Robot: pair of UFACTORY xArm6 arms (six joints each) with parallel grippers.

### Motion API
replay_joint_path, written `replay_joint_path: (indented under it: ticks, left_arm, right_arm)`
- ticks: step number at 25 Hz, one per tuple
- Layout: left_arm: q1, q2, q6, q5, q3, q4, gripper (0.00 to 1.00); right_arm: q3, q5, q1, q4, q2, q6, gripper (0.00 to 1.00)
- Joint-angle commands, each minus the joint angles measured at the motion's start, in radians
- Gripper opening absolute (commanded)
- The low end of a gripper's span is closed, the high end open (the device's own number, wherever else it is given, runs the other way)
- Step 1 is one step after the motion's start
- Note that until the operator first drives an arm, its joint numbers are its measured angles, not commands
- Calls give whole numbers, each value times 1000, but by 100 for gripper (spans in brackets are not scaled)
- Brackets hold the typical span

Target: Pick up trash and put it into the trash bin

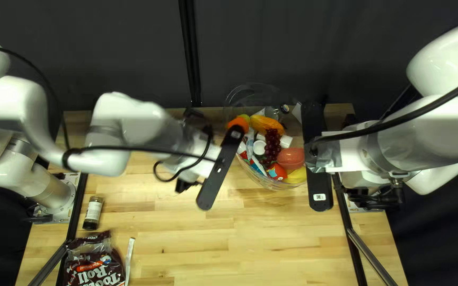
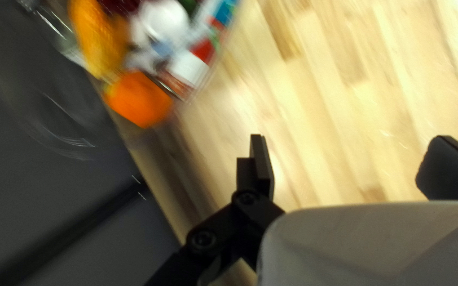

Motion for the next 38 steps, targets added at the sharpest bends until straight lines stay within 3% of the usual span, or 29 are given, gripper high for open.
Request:
replay_joint_path:
  ticks: [1,7,11,19,28,38]
  left_arm:
    - [-69,-2,-205,50,93,-60,100]
    - [-103,33,-362,82,147,-145,100]
    - [-133,0,-442,78,237,-219,100]
    - [-162,34,-496,33,335,-362,100]
    - [-158,11,-420,-128,550,-527,100]
    - [-132,0,-235,-185,646,-612,100]
  right_arm:
    - [0,0,0,0,0,0,100]
    - [0,0,0,0,0,0,100]
    - [0,0,0,0,0,0,100]
    - [0,0,0,0,0,0,100]
    - [0,0,0,0,0,0,100]
    - [0,0,0,0,0,0,100]
